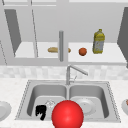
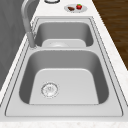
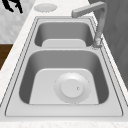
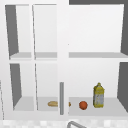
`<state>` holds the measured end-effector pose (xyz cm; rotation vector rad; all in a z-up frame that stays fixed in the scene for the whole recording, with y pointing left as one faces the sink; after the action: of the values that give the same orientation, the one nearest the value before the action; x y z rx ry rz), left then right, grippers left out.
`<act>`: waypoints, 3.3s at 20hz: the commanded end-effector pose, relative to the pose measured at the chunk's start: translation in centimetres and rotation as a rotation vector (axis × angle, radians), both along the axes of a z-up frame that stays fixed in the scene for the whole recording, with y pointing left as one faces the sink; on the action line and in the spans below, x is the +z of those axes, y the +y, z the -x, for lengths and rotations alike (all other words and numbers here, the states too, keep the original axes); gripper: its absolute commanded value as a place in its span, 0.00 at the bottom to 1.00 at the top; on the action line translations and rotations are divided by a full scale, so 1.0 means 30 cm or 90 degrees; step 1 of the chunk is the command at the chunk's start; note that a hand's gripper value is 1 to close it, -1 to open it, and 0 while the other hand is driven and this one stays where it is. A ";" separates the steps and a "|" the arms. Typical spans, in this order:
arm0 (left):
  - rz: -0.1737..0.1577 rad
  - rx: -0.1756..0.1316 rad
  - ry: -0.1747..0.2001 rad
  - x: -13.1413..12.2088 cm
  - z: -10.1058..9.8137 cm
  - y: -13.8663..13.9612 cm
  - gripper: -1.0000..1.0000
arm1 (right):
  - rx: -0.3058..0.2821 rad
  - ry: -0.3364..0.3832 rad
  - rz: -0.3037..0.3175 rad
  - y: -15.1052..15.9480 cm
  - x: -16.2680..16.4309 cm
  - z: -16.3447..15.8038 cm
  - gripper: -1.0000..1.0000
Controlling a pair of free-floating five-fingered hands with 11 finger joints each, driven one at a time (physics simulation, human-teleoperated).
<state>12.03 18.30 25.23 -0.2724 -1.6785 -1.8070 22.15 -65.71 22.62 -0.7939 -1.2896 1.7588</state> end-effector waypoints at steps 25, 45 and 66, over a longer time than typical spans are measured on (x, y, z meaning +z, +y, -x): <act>0.000 0.000 0.000 0.000 0.000 0.000 0.50 | -0.265 0.245 0.120 0.090 -0.226 -0.063 0.00; 0.000 0.000 0.000 0.000 0.000 0.000 0.50 | -0.308 0.337 0.173 0.109 -0.161 -0.104 0.00; 0.000 0.000 0.000 0.000 0.000 0.000 0.50 | -0.391 0.349 0.220 0.104 -0.203 -0.309 0.00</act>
<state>12.03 18.30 25.23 -0.2724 -1.6785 -1.8070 30.57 -62.16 17.32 -0.7216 -0.3523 1.6159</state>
